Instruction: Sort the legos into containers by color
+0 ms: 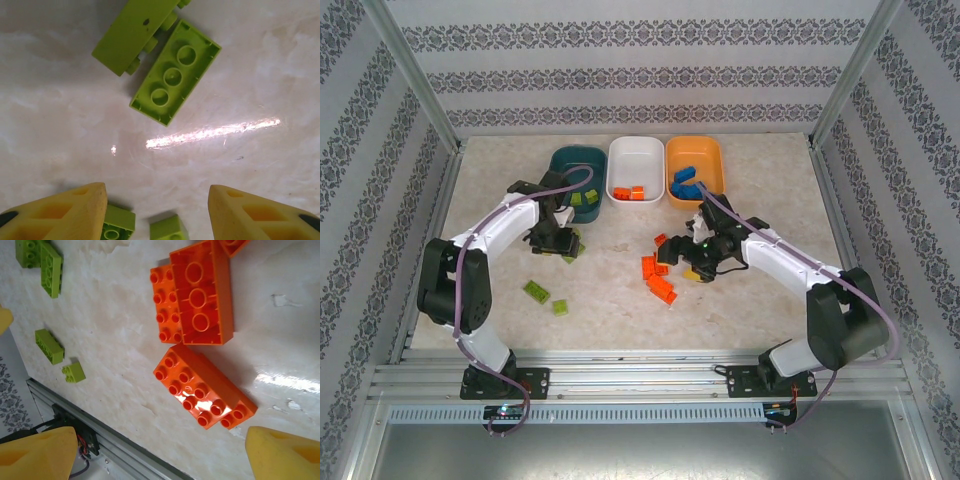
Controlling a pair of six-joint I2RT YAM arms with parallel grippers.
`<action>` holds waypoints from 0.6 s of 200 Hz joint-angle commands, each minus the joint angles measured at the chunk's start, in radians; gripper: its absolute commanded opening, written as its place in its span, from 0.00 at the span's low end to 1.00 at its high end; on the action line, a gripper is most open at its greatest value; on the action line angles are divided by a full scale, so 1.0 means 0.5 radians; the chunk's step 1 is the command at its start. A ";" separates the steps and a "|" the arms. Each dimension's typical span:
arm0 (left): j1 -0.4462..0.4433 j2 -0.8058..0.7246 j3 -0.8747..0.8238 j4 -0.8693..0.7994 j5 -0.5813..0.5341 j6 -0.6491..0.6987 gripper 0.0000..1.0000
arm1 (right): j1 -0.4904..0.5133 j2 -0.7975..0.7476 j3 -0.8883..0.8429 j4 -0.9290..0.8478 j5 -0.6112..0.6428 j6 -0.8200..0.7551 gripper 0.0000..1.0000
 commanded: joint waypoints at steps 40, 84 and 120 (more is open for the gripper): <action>-0.008 0.197 0.135 0.164 -0.163 0.259 0.56 | 0.082 0.007 0.057 -0.029 0.015 -0.008 0.86; -0.007 0.372 0.252 0.157 -0.246 0.355 0.56 | 0.095 -0.014 0.056 -0.046 0.035 0.012 0.86; -0.008 0.493 0.373 0.143 -0.245 0.400 0.56 | 0.104 0.003 0.059 -0.043 0.042 0.031 0.85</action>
